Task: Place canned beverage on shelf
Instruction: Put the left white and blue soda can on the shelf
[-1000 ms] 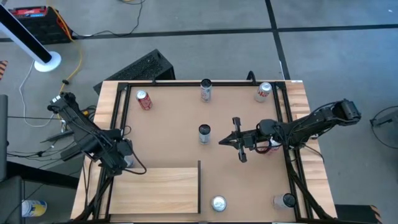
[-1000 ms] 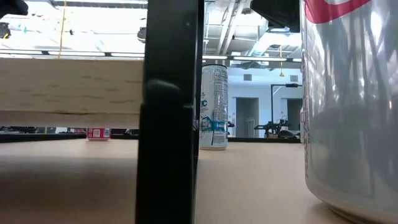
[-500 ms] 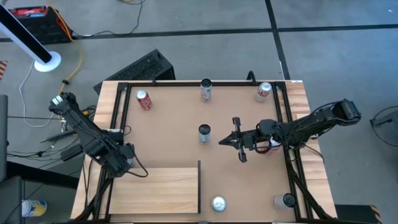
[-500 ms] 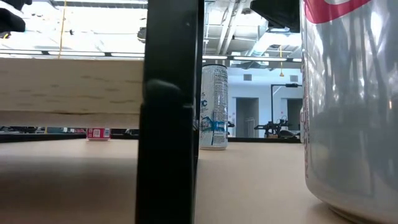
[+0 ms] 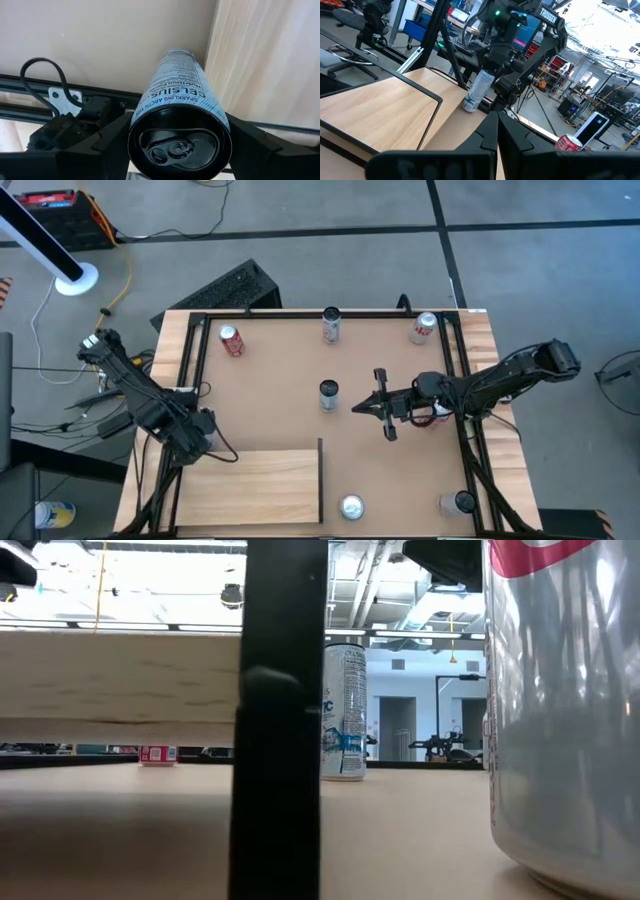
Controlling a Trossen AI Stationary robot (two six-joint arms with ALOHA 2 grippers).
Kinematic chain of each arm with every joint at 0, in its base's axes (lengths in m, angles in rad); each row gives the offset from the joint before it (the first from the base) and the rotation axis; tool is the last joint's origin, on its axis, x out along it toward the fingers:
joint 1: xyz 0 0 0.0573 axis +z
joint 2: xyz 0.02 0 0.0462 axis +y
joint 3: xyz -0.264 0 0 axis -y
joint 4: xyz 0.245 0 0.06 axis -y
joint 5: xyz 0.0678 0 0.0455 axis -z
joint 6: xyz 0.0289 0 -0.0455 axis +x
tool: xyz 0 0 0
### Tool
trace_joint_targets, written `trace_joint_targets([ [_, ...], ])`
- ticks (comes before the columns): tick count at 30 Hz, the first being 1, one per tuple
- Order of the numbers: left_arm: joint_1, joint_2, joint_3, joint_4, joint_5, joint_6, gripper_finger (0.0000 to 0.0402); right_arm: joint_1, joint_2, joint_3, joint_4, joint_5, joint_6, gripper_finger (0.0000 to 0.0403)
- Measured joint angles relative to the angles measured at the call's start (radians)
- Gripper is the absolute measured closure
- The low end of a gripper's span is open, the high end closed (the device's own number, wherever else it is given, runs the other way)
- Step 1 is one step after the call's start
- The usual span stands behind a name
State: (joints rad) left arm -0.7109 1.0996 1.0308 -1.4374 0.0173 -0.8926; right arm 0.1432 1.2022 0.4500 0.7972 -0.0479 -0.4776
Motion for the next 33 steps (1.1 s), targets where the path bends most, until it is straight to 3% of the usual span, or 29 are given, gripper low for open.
trace_joint_targets([
  [9,0.220,0.011,0.233,-0.027,-0.130,0.043,0.0162,-0.002,0.000,0.000,0.013,0.000,-0.016,0.0372],
  [15,0.353,0.135,0.388,0.038,-0.123,0.159,0.0162,-0.002,0.000,0.000,0.012,0.000,-0.021,0.0372],
  [24,0.386,0.440,0.648,0.045,-0.061,0.437,0.0162,0.000,0.000,0.001,0.035,0.000,-0.019,0.0372],
  [33,0.376,0.606,0.832,0.037,-0.023,0.423,0.0162,0.062,-0.001,0.001,0.023,0.000,0.029,0.0372],
])
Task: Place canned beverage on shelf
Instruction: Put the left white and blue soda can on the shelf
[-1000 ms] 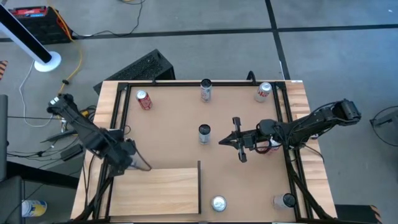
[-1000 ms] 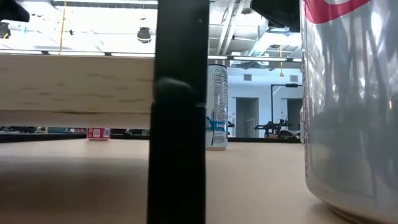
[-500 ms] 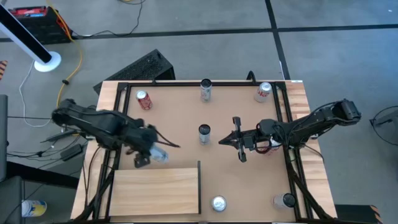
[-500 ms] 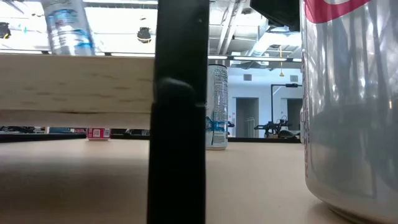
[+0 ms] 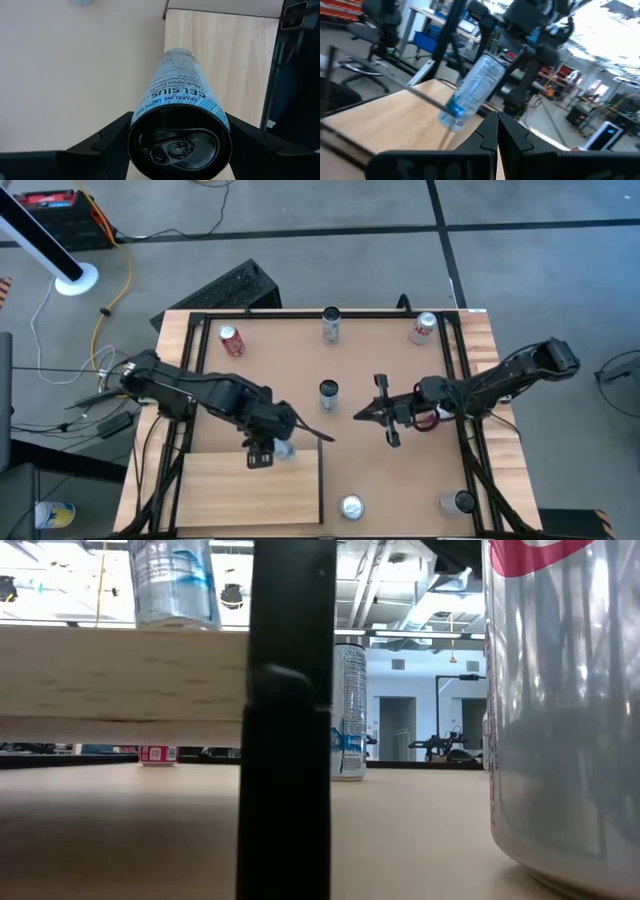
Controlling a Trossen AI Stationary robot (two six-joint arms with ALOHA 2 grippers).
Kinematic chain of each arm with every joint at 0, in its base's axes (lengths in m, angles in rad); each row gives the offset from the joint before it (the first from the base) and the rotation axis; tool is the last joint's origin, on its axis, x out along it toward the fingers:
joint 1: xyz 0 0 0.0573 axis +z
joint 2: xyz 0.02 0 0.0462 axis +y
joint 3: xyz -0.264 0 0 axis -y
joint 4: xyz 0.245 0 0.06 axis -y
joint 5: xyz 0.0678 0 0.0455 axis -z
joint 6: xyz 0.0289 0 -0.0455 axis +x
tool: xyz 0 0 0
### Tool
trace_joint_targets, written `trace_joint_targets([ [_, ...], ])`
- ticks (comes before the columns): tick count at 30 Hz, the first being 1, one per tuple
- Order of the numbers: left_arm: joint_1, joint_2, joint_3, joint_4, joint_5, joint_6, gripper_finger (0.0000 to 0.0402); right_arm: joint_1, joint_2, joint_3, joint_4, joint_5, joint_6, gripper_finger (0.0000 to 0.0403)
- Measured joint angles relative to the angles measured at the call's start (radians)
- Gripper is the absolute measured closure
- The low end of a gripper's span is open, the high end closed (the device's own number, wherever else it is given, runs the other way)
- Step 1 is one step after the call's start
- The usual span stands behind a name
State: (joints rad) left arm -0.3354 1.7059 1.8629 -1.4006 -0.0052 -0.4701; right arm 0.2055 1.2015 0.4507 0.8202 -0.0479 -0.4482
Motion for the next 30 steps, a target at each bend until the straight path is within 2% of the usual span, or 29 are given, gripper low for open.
trace_joint_targets([
  [10,0.005,0.091,0.034,0.035,0.026,-0.036,0.0162,0.095,0.000,0.000,-0.058,0.001,-0.003,0.0372],
  [13,0.006,0.119,0.034,0.058,0.026,-0.026,0.0162,0.111,0.000,0.000,-0.059,0.046,-0.005,0.0372],
  [17,0.006,0.157,0.034,0.101,0.038,0.013,0.0162,0.116,0.000,0.000,-0.058,0.095,-0.006,0.0372],
  [22,0.009,0.176,0.035,0.092,0.074,0.020,0.0162,0.115,0.000,0.000,-0.058,0.101,-0.032,0.0372],
  [30,0.009,0.177,0.035,0.093,0.077,0.021,0.0158,0.106,0.000,0.000,-0.059,0.101,-0.032,0.0372],
])
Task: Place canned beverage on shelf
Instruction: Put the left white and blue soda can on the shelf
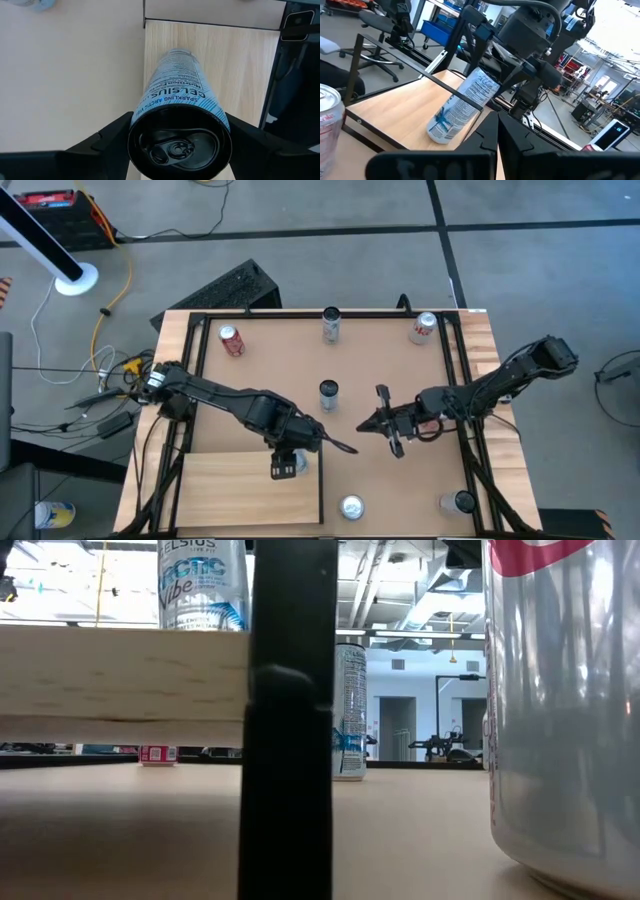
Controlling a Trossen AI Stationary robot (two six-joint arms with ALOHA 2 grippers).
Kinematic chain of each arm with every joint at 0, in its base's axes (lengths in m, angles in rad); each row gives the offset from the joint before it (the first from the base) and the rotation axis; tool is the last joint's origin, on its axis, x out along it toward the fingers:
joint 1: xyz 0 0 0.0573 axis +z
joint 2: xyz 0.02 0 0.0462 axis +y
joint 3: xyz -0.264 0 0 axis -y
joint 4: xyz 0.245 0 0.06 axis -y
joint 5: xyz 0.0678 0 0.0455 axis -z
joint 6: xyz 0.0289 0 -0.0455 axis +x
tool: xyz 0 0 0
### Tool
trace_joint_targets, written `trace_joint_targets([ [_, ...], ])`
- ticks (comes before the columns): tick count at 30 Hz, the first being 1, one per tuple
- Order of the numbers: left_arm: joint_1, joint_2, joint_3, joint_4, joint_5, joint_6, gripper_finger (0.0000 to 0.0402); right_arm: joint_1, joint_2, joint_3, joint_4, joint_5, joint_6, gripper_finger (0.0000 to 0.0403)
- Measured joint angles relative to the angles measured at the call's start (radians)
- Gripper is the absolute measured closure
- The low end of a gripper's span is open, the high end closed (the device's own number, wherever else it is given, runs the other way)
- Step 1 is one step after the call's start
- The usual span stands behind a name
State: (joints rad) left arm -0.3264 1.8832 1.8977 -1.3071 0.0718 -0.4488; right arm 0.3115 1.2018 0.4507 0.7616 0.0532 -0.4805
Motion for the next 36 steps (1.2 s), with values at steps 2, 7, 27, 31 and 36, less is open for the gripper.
trace_joint_targets([
  [2,0.000,0.000,0.000,0.000,0.002,0.000,0.0140,0.000,0.000,0.000,0.000,0.000,0.000,0.0372],
  [7,0.000,0.000,0.000,0.001,0.003,-0.005,0.0092,0.003,0.000,0.000,-0.001,0.000,0.001,0.0372],
  [27,0.002,0.000,0.004,0.041,0.063,-0.044,0.0080,0.003,0.000,0.000,-0.024,0.000,0.001,0.0372],
  [31,0.002,0.000,0.005,0.040,0.066,-0.050,0.0080,0.003,0.000,0.000,-0.024,0.000,0.001,0.0372],
  [36,0.008,0.000,0.005,0.041,0.069,-0.054,0.0080,0.003,0.000,0.000,-0.024,0.000,0.001,0.0372],
])
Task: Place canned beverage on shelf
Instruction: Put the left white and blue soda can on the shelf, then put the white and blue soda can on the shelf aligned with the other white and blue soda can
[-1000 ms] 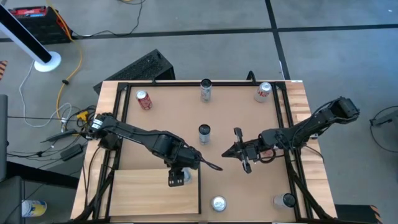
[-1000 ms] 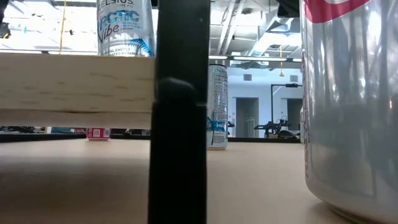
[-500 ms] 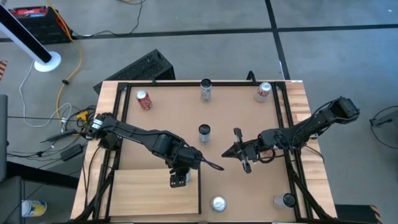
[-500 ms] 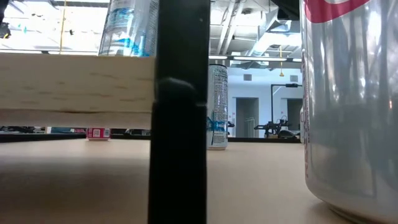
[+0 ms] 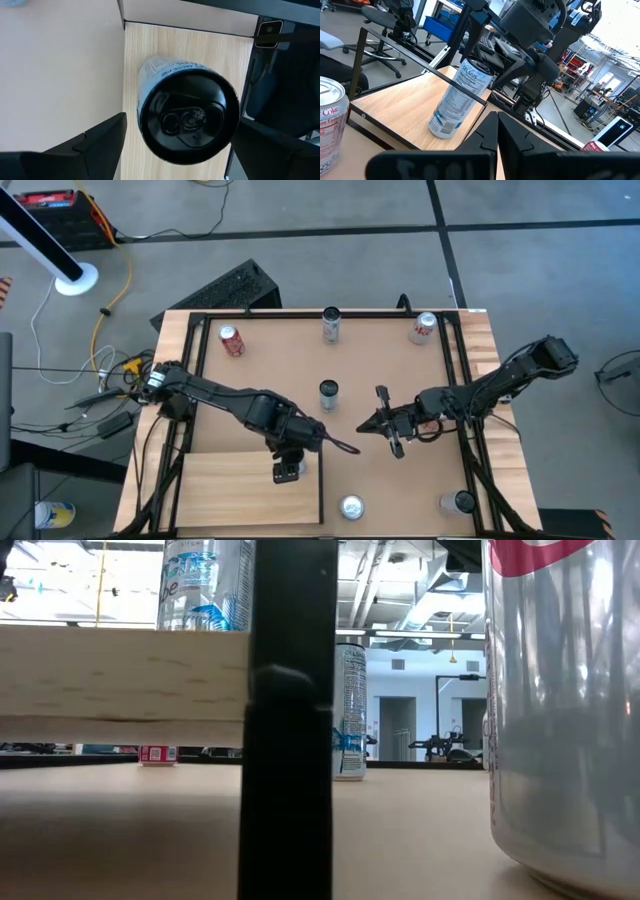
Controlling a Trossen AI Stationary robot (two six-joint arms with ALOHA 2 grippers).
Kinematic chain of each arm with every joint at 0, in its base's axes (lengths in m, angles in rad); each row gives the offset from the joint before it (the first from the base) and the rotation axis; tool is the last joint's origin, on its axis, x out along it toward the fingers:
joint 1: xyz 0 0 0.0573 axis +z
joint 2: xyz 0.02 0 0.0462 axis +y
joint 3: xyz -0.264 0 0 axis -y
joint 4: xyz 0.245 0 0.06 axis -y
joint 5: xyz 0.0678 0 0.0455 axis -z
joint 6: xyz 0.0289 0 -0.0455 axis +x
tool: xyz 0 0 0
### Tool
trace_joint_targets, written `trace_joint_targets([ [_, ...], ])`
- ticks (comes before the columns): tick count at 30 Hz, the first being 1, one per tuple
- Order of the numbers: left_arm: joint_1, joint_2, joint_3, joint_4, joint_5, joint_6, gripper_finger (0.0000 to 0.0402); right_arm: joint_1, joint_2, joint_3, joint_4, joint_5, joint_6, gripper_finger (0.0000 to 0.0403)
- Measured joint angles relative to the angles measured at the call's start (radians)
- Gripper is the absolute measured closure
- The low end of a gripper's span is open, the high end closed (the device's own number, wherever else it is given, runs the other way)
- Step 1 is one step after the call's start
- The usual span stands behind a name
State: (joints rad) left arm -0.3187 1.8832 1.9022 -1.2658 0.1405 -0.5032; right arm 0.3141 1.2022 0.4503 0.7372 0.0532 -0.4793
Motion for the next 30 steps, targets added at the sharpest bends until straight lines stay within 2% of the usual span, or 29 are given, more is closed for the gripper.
trace_joint_targets([
  [13,0.038,-0.003,0.000,0.000,0.123,-0.039,0.0080,0.000,0.000,0.000,-0.005,0.000,0.000,0.0372],
  [16,0.045,-0.016,0.000,-0.002,0.106,-0.034,0.0080,0.000,0.000,0.000,-0.005,0.000,0.000,0.0372],
  [20,0.057,-0.051,0.001,-0.004,0.032,-0.032,0.0080,0.000,0.000,-0.001,-0.005,0.000,0.000,0.0372],
  [30,0.072,-0.181,0.001,-0.010,-0.086,-0.021,0.0080,-0.001,0.000,-0.001,-0.005,0.000,0.000,0.0372],
])
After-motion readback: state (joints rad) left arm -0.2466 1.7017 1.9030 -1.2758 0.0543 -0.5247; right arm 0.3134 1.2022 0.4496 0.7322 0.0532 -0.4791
